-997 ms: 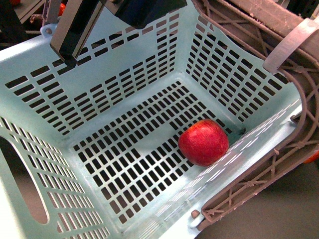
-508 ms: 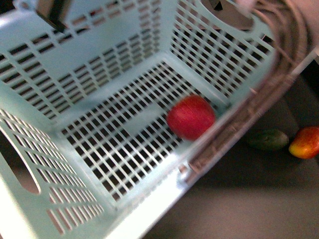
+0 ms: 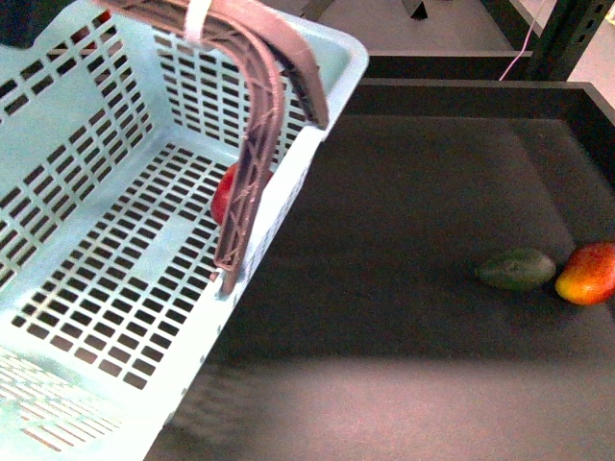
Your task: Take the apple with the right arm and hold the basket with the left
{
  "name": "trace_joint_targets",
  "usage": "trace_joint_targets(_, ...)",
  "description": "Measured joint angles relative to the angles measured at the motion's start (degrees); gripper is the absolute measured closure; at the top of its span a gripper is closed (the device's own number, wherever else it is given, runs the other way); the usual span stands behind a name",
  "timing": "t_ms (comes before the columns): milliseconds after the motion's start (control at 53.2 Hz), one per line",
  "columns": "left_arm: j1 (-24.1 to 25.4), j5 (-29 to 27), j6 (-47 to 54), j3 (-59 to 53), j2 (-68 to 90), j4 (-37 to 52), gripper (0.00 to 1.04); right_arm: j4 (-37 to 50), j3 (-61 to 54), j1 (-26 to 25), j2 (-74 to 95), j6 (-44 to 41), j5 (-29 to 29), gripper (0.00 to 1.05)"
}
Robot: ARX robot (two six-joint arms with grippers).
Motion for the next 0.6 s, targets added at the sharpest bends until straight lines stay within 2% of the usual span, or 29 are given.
trace_joint_targets(113, 5.44, 1.40, -5.05, -2.47, 0.50, 0.61, 0.88, 0.00, 0.02, 0.00, 0.00, 0.00, 0.00, 0.09)
trace_joint_targets(320, 12.70, 0.50, -10.45, -4.22, 3.37, 1.75, 0.88, 0.00, 0.02, 0.00, 0.00, 0.00, 0.00, 0.09)
trace_joint_targets(489, 16.44, 1.81, -15.65, -4.63, 8.24, 1.95, 0.88, 0.00, 0.02, 0.00, 0.00, 0.00, 0.00, 0.09)
trace_joint_targets(602, 17.18, 2.14, -16.52, -4.81, 9.44, 1.73, 0.88, 0.00, 0.02, 0.00, 0.00, 0.00, 0.00, 0.09)
